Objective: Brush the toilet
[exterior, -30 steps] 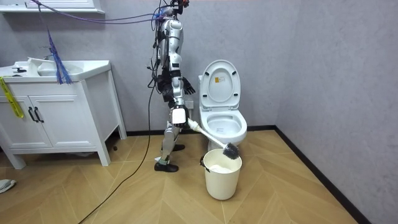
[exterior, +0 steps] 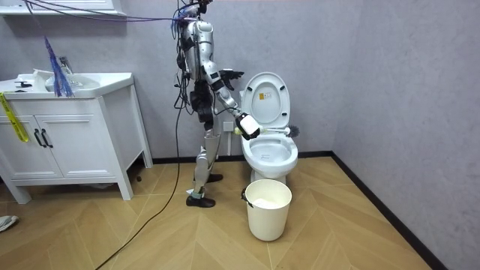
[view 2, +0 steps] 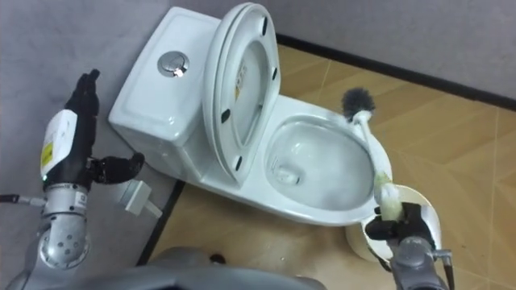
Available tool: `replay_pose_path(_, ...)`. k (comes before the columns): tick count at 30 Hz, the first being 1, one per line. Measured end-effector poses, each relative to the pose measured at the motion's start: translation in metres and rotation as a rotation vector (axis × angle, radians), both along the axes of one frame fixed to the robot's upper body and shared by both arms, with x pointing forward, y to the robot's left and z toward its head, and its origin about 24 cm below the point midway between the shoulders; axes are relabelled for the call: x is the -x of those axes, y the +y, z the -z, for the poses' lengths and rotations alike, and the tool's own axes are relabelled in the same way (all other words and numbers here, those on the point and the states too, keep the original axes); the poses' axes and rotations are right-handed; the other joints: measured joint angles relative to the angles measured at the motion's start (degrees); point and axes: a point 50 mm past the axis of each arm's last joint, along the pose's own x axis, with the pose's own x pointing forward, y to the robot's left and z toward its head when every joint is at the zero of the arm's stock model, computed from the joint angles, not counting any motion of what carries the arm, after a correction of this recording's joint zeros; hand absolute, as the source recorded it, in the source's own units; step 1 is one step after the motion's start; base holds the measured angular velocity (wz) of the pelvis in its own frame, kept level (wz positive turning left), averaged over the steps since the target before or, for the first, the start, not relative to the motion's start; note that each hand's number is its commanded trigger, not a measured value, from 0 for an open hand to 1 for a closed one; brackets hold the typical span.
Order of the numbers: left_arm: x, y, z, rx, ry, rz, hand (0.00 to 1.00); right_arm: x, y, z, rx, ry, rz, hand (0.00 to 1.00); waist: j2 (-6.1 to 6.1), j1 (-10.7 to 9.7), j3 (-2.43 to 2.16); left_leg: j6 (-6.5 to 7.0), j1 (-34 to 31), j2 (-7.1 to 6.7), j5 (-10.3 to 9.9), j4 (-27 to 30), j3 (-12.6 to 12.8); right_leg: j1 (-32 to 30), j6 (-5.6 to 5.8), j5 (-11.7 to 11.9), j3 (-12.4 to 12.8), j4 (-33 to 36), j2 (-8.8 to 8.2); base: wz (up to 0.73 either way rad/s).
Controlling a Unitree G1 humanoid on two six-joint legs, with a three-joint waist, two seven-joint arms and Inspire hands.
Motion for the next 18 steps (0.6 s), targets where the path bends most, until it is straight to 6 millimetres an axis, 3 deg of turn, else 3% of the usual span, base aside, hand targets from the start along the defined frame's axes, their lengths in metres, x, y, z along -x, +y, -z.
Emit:
replay_pose_path(5, -0.005, -0.005, -0.004, -0.054, -0.034, 0.046, 0.0, -0.003, 0.004, 0.0, 0.017, 0.02, -0.103, 1.0, 0.0, -0.1, 0.05, -0.02, -0.1, 0.0, 0.0, -0.1, -0.1, -0.2, 0.01, 0.0, 0.1, -0.1, -0.01, 0.0)
replay_pose_path(10, -0.016, -0.013, -0.023, -0.08, -0.135, 0.11, 0.0, -0.003, 0.005, 0.001, 0.018, 0.027, -0.128, 1.0, 0.49, -0.2, 0.02, -0.04, -0.3, -0.07, 0.0, -0.5, -0.1, -0.1, 0.03, 0.0, 0.2, -0.9, 0.04, 0.0)
replay_pose_path(18, -0.022, -0.029, -0.024, -0.056, -0.139, 0.197, 0.0, 0.005, 0.003, 0.007, -0.019, 0.115, -0.142, 1.0, 1.07, -1.0, 0.1, -0.04, 0.2, -0.08, 0.0, -0.9, 0.2, -0.1, 0.03, 0.0, 1.8, -1.0, 0.01, -0.04)
